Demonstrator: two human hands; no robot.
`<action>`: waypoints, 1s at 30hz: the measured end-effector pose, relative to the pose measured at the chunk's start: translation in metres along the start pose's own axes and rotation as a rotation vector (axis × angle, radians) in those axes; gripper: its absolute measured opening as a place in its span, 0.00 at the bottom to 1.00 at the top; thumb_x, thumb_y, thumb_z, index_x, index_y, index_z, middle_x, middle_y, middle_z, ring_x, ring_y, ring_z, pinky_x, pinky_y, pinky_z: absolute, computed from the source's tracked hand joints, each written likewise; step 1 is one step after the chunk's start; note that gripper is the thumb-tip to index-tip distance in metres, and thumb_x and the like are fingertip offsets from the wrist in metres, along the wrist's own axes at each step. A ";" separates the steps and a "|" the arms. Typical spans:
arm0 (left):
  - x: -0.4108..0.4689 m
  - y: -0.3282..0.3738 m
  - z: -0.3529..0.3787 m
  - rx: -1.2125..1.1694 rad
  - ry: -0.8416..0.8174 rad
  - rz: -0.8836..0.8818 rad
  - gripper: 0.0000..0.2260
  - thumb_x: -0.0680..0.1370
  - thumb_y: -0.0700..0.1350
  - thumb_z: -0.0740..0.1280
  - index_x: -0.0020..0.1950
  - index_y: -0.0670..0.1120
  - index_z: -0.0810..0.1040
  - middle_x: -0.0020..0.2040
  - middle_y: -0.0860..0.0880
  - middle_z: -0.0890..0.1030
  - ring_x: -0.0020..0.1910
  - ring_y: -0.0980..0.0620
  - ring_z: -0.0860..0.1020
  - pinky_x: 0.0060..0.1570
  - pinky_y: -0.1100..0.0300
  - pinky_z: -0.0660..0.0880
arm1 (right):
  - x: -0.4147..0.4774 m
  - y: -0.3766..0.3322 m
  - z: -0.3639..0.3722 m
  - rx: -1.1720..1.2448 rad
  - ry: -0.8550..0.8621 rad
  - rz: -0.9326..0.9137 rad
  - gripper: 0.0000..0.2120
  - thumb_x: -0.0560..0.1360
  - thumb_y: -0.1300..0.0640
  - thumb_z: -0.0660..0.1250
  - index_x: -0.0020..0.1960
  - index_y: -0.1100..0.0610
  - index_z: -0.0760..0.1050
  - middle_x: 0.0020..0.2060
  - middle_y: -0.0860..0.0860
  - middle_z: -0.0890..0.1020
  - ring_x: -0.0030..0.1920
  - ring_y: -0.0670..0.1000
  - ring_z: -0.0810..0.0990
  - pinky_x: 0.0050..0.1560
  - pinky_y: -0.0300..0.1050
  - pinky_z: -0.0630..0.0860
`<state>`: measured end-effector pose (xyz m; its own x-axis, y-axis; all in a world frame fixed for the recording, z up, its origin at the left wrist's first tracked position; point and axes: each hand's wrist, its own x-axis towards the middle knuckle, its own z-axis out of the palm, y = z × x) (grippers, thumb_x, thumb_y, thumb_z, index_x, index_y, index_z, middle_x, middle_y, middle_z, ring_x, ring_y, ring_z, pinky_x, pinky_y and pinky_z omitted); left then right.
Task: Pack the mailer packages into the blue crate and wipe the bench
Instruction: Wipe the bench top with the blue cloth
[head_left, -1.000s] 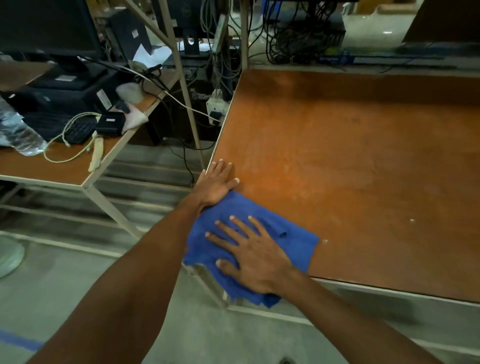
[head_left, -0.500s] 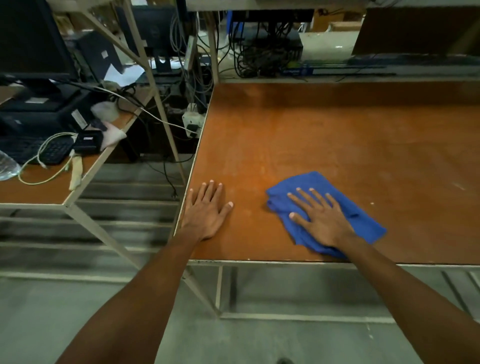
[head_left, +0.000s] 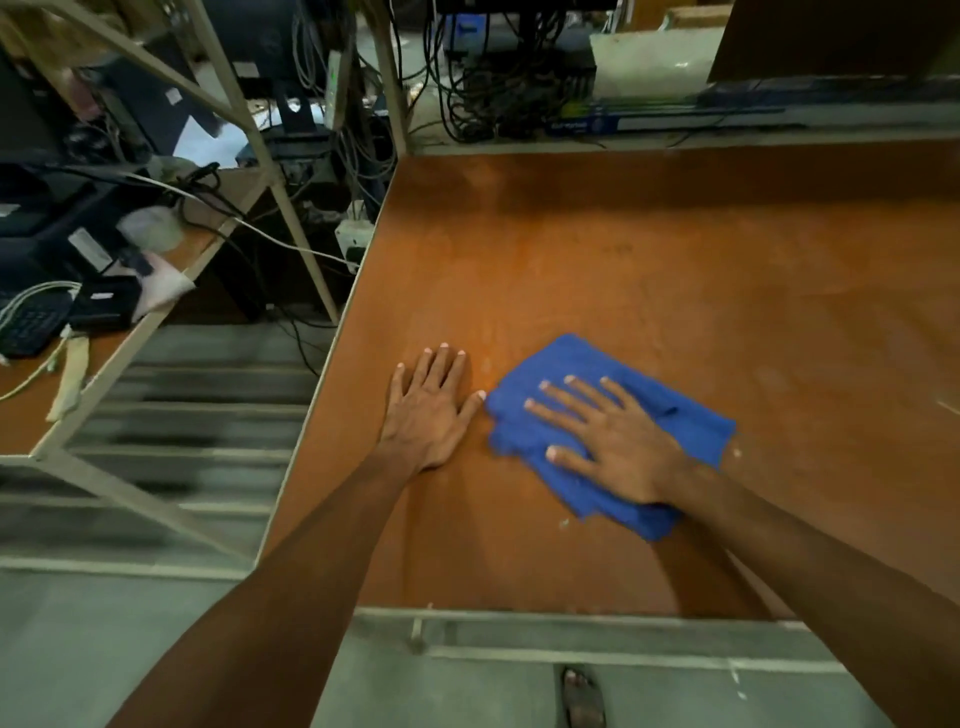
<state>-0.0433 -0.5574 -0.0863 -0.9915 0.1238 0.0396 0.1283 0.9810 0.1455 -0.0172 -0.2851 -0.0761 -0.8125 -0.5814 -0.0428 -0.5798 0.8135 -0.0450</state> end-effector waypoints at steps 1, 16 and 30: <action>0.012 0.005 0.002 0.008 0.012 0.001 0.30 0.81 0.64 0.49 0.81 0.52 0.52 0.81 0.51 0.51 0.80 0.50 0.48 0.77 0.44 0.45 | 0.003 0.012 0.000 -0.002 -0.028 -0.095 0.29 0.78 0.30 0.39 0.77 0.34 0.43 0.78 0.37 0.46 0.78 0.44 0.42 0.77 0.52 0.40; 0.167 0.046 0.024 -0.029 0.059 -0.083 0.30 0.79 0.65 0.44 0.81 0.56 0.51 0.81 0.54 0.50 0.80 0.54 0.47 0.77 0.48 0.46 | 0.195 0.229 -0.009 0.025 0.034 0.249 0.30 0.77 0.30 0.39 0.78 0.36 0.43 0.79 0.42 0.49 0.79 0.51 0.47 0.76 0.60 0.45; 0.167 0.046 0.021 -0.016 0.076 -0.092 0.30 0.79 0.66 0.46 0.80 0.58 0.52 0.81 0.56 0.51 0.80 0.55 0.48 0.77 0.48 0.49 | 0.296 0.254 -0.019 0.054 -0.017 -0.101 0.30 0.78 0.31 0.45 0.78 0.37 0.48 0.78 0.39 0.52 0.77 0.45 0.48 0.76 0.56 0.46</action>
<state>-0.2034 -0.4886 -0.0942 -0.9948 0.0207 0.0999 0.0374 0.9851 0.1681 -0.4062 -0.2500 -0.0810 -0.7486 -0.6610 -0.0527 -0.6543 0.7492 -0.1033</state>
